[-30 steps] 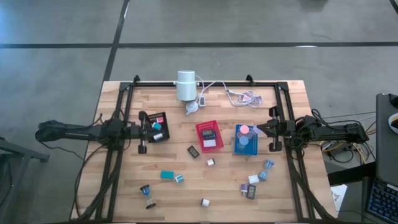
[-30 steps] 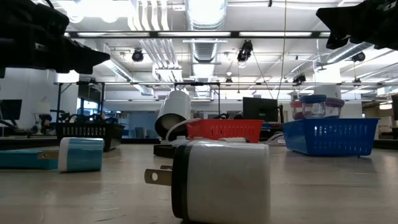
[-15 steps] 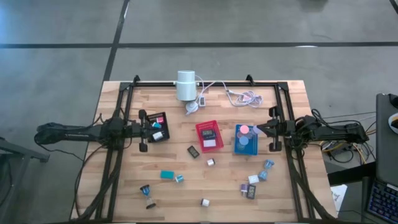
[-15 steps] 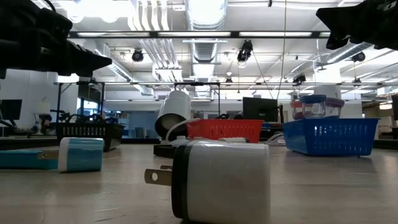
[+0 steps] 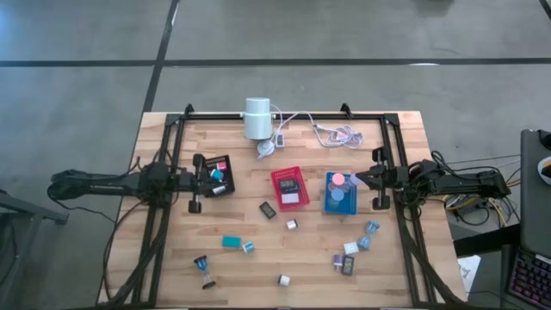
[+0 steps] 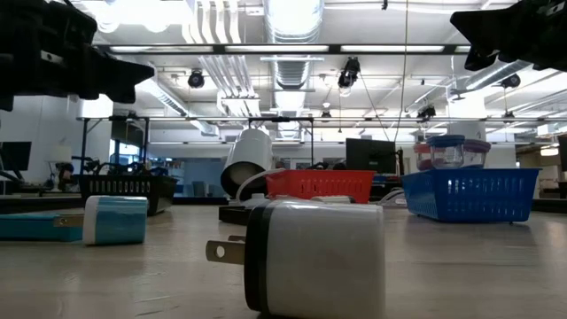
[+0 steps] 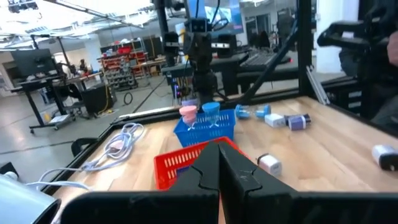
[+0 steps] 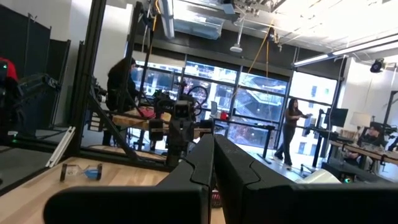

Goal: Pick & Place Office items
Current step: Put the black hourglass into the blue bin

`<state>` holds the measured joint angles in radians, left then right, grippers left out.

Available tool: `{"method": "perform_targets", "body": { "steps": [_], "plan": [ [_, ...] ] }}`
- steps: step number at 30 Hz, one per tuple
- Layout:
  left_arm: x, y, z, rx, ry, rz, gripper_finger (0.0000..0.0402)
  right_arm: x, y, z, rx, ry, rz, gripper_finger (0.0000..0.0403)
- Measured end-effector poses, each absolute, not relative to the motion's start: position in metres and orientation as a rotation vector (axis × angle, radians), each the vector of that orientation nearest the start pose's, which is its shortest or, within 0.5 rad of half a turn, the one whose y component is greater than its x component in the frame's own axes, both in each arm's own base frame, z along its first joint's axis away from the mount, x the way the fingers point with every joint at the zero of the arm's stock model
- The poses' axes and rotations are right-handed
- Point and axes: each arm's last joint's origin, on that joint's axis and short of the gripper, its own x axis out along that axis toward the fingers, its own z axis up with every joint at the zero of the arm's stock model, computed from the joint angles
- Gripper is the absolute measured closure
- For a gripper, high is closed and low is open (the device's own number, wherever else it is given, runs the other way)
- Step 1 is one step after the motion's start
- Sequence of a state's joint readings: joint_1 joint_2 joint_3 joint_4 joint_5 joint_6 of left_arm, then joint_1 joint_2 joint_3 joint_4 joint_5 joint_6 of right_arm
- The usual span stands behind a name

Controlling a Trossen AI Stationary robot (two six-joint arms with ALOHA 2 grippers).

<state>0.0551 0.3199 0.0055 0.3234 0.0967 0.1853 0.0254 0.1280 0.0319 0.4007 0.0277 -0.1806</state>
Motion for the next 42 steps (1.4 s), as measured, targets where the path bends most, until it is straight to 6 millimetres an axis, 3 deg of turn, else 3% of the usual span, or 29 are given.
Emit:
{"method": "perform_targets", "body": {
  "steps": [8, 15, 19, 24, 34, 39, 42],
  "plan": [
    [0.117, 0.004, 0.172, 0.177, -0.042, -0.04, 0.0396, 0.1, 0.002, 0.202, -0.157, -0.303, -0.028, 0.0394],
    [0.119, 0.002, 0.193, 0.074, -0.03, -0.085, 0.0397, 0.1, 0.002, 0.202, -0.155, -0.302, -0.027, 0.0394],
    [0.118, 0.001, 0.223, -0.017, -0.017, -0.096, 0.0398, 0.1, 0.002, 0.202, -0.139, -0.299, -0.024, 0.0394],
    [0.123, -0.004, 0.26, -0.119, 0.194, -0.051, 0.04, 0.1, 0.002, 0.202, -0.138, -0.298, -0.024, 0.0394],
    [0.158, -0.046, 0.329, 0.001, 0.617, -0.126, 0.0401, 0.101, 0.002, 0.2, -0.121, -0.275, -0.019, 0.0394],
    [0.173, -0.077, 0.337, -0.024, 0.821, -0.158, 0.0401, 0.102, 0.002, 0.199, -0.071, -0.265, -0.011, 0.0394],
    [0.183, -0.097, 0.328, -0.039, 0.942, -0.152, 0.0399, 0.103, 0.002, 0.198, -0.052, -0.25, -0.008, 0.0394]
  ]
}}
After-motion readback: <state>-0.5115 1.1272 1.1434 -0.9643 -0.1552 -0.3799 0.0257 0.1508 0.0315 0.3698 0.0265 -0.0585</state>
